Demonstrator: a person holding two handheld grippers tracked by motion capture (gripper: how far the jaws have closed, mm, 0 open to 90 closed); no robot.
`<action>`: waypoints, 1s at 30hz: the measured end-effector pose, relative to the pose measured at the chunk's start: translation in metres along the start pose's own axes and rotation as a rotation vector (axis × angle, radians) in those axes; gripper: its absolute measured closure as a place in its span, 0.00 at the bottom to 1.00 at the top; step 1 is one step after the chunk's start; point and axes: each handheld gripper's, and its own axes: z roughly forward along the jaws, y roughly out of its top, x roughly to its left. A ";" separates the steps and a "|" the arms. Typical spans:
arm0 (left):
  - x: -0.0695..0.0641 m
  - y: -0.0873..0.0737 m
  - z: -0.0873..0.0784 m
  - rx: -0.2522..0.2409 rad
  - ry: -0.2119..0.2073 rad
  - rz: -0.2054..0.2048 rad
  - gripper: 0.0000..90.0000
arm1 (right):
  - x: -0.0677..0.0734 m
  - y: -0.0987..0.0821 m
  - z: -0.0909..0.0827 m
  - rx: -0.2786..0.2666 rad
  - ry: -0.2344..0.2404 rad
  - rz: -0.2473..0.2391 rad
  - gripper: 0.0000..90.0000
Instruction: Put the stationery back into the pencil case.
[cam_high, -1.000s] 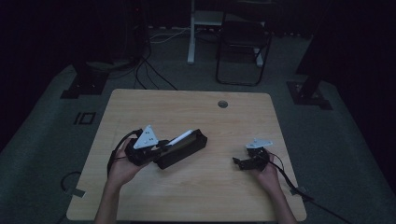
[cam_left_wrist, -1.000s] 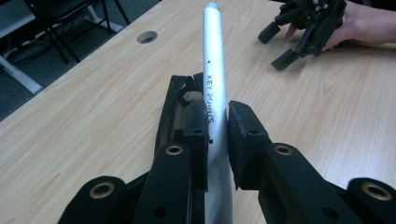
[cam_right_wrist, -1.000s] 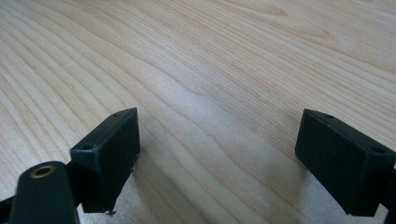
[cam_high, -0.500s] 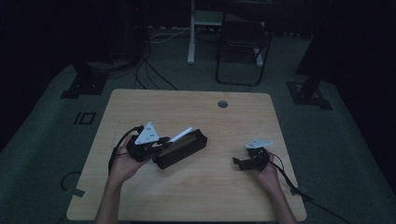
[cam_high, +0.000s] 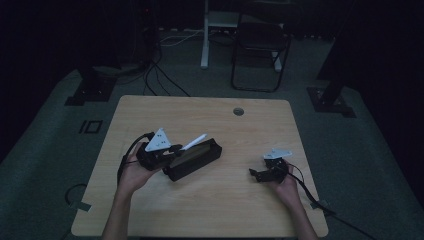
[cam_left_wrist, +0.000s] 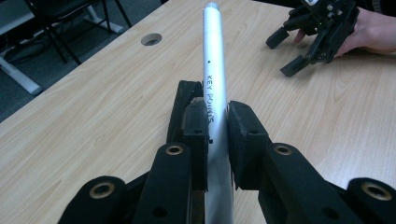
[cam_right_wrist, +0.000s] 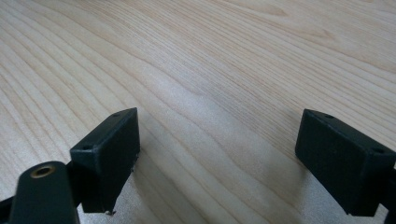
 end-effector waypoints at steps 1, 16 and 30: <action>0.001 0.000 0.001 0.001 0.000 -0.002 0.88 | 0.000 0.000 0.000 0.000 0.000 0.000 0.15; 0.008 -0.001 0.012 0.019 -0.002 -0.015 0.88 | 0.000 0.000 0.000 0.000 0.000 0.001 0.15; 0.012 -0.002 0.025 0.035 -0.004 -0.028 0.88 | 0.000 0.000 0.000 0.000 0.000 0.000 0.15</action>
